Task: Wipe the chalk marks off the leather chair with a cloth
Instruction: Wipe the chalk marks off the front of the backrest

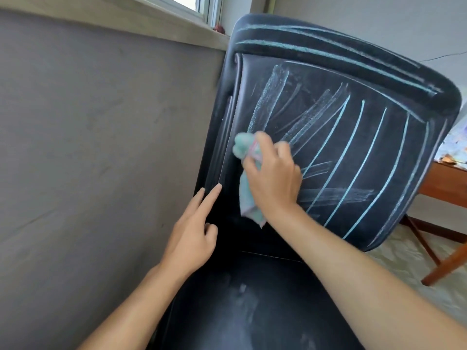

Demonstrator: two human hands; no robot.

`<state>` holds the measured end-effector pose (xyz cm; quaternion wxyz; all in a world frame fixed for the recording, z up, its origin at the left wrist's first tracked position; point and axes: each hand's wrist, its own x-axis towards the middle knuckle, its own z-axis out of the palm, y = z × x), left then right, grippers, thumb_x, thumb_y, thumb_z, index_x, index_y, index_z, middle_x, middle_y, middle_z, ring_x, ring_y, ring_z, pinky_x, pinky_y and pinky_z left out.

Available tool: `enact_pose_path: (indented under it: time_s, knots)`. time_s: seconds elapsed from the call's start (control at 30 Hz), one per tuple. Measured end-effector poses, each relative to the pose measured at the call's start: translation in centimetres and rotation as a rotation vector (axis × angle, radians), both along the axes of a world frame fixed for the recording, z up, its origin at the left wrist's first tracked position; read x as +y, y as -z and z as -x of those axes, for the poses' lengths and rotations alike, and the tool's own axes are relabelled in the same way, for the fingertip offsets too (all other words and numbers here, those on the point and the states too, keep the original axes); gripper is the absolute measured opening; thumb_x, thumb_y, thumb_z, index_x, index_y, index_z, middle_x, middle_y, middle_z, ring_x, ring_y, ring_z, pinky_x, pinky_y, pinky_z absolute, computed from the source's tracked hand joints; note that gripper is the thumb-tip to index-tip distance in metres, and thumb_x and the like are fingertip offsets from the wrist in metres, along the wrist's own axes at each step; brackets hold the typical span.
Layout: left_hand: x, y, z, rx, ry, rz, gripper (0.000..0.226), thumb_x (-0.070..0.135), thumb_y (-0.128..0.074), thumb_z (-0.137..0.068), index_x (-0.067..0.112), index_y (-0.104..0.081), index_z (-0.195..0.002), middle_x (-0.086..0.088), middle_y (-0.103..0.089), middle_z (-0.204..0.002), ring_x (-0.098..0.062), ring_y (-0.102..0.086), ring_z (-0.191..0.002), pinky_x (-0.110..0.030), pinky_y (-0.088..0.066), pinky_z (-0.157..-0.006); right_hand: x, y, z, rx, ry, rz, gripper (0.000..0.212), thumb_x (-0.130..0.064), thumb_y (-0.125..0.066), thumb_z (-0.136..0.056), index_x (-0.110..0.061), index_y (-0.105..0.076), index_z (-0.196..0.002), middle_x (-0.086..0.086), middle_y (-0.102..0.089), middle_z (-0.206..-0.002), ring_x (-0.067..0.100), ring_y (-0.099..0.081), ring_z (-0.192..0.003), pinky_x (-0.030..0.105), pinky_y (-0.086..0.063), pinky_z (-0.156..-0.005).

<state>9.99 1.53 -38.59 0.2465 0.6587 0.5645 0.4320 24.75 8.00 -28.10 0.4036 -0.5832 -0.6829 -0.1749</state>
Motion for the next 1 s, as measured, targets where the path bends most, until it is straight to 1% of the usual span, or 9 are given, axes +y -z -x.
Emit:
enact_pose_path:
  time_s: [0.1,0.2,0.3,0.37,0.5,0.6,0.73,0.87,1.0]
  knots:
    - [-0.1,-0.1,-0.2,0.026,-0.012,0.024,0.09,0.005,-0.05,-0.096,0.063,-0.018,-0.156,0.014,-0.014,-0.173,-0.006,-0.06,-0.094,-0.025,-0.041,-0.091,1.6,-4.2,0.7,0.033,0.043,-0.039,0.037,-0.037,-0.053,-0.099,-0.029,-0.053,-0.134,0.003,-0.052,-0.106,0.026,-0.048,-0.071,0.034,-0.034,-0.065]
    - [0.2,0.1,-0.4,0.044,-0.02,0.004,0.092,0.005,-0.051,-0.094,0.063,-0.016,-0.156,0.013,-0.013,-0.172,-0.012,-0.053,-0.125,-0.026,-0.039,-0.098,1.4,-3.4,1.5,-0.064,0.052,-0.05,0.04,-0.049,-0.057,-0.098,-0.024,-0.055,-0.129,0.007,-0.055,-0.105,0.033,-0.057,-0.068,0.034,-0.033,-0.061]
    - [0.5,0.3,-0.4,0.077,-0.017,-0.022,0.095,0.004,-0.053,-0.091,0.06,-0.016,-0.158,0.008,-0.014,-0.173,-0.015,-0.031,-0.15,-0.026,-0.034,-0.107,0.0,1.6,1.5,-0.21,0.053,-0.074,0.045,-0.06,-0.066,-0.088,-0.02,-0.062,-0.108,0.006,-0.057,-0.087,0.032,-0.06,-0.052,0.03,-0.029,-0.05]
    - [0.5,0.3,-0.3,0.08,-0.003,-0.029,0.097,0.003,-0.053,-0.09,0.061,-0.014,-0.158,0.007,-0.013,-0.173,-0.011,-0.026,-0.151,-0.028,-0.035,-0.106,-0.9,4.9,0.9,-0.252,0.057,-0.034,0.044,-0.06,-0.07,-0.086,-0.02,-0.059,-0.101,0.003,-0.057,-0.079,0.029,-0.058,-0.045,0.027,-0.026,-0.046]
    - [0.1,0.6,-0.5,0.167,-0.012,-0.057,0.098,0.004,-0.053,-0.091,0.062,-0.009,-0.157,0.01,-0.003,-0.174,-0.018,-0.043,-0.142,-0.037,-0.049,-0.099,-1.5,8.0,-1.7,-0.2,0.059,0.109,0.039,-0.054,-0.065,-0.091,-0.019,-0.054,-0.103,0.003,-0.061,-0.081,0.032,-0.063,-0.054,0.03,-0.035,-0.047]
    - [0.2,1.3,-1.1,0.351,-0.032,-0.185,0.098,-0.001,-0.06,-0.084,0.045,-0.022,-0.162,0.0,0.007,-0.175,-0.03,-0.033,-0.152,-0.049,-0.051,-0.103,-1.0,7.9,-5.6,0.018,0.191,0.264,0.037,-0.055,-0.049,-0.099,-0.019,-0.043,-0.107,0.005,-0.063,-0.101,0.036,-0.066,-0.082,0.039,-0.044,-0.063]
    - [0.6,2.0,-1.9,0.593,-0.117,-0.272,0.094,0.001,-0.066,-0.076,0.019,-0.033,-0.162,-0.017,0.007,-0.174,-0.037,0.006,-0.161,-0.064,-0.018,-0.125,-1.0,6.6,-9.3,0.363,0.347,0.275,0.037,-0.051,-0.049,-0.101,-0.015,-0.042,-0.106,0.012,-0.065,-0.111,0.037,-0.062,-0.096,0.037,-0.034,-0.071]
    - [0.8,2.0,-2.8,0.645,-0.109,-0.253,0.093,0.003,-0.064,-0.076,0.01,-0.029,-0.162,-0.019,0.014,-0.173,-0.037,0.011,-0.16,-0.06,-0.014,-0.127,-0.8,7.3,-6.3,0.345,0.279,0.277,0.034,-0.049,-0.05,-0.1,-0.017,-0.042,-0.104,0.01,-0.067,-0.105,0.037,-0.064,-0.093,0.041,-0.042,-0.07]
    - [1.3,2.2,-3.1,0.634,-0.048,-0.284,0.091,0.004,-0.064,-0.076,-0.001,-0.029,-0.16,-0.018,0.007,-0.174,-0.04,0.007,-0.16,-0.061,-0.035,-0.12,-1.4,9.2,-0.4,0.214,0.016,0.286,0.035,-0.054,-0.05,-0.098,-0.02,-0.045,-0.106,0.001,-0.066,-0.099,0.031,-0.065,-0.087,0.041,-0.049,-0.071]
